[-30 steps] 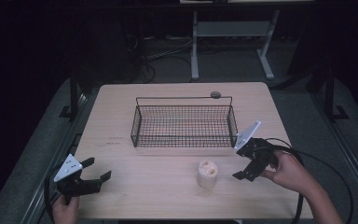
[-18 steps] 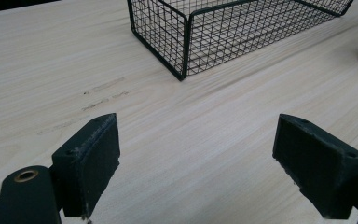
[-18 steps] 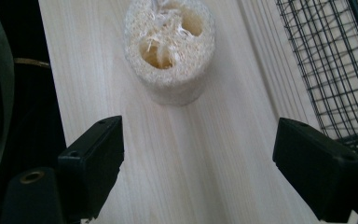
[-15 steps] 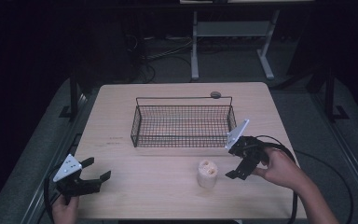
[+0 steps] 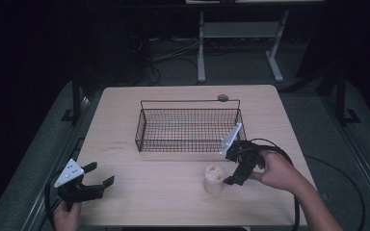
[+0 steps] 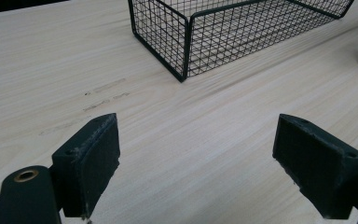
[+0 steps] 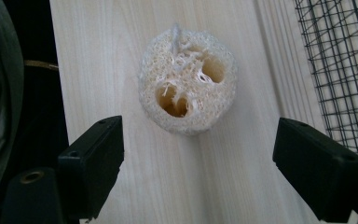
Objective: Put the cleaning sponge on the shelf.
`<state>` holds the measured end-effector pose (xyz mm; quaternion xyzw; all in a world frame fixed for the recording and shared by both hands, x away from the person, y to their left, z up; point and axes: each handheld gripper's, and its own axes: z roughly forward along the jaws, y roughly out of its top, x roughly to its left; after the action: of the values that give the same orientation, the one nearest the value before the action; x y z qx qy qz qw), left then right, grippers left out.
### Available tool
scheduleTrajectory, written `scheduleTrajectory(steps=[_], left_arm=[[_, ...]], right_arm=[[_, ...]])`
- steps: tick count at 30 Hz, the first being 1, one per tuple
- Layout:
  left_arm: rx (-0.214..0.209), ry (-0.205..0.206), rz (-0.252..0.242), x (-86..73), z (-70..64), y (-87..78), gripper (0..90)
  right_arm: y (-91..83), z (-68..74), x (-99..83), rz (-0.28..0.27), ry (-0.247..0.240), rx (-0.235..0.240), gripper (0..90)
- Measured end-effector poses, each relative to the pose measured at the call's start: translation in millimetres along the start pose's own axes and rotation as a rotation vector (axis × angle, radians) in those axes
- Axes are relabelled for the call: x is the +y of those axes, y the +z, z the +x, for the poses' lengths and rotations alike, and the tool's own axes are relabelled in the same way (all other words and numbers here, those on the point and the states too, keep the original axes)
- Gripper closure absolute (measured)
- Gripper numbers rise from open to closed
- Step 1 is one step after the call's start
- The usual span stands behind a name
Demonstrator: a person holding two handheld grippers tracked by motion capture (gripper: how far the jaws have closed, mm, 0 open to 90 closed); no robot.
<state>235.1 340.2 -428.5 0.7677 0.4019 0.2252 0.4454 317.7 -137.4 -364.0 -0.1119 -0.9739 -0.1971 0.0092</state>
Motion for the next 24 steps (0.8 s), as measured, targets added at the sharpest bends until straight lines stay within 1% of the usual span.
scheduleTrajectory(steps=[15, 24], left_arm=[[0.001, -0.003, -0.004, 0.1, 0.8, -0.8, 13.9], [0.002, -0.003, -0.006, 0.4, 0.8, -1.1, 14.0]], right_arm=[[16.5, 0.6, 16.8, 0.025, -0.026, 0.034, 15.8], [22.5, 0.2, 20.5, 0.034, -0.033, 0.043, 15.8]])
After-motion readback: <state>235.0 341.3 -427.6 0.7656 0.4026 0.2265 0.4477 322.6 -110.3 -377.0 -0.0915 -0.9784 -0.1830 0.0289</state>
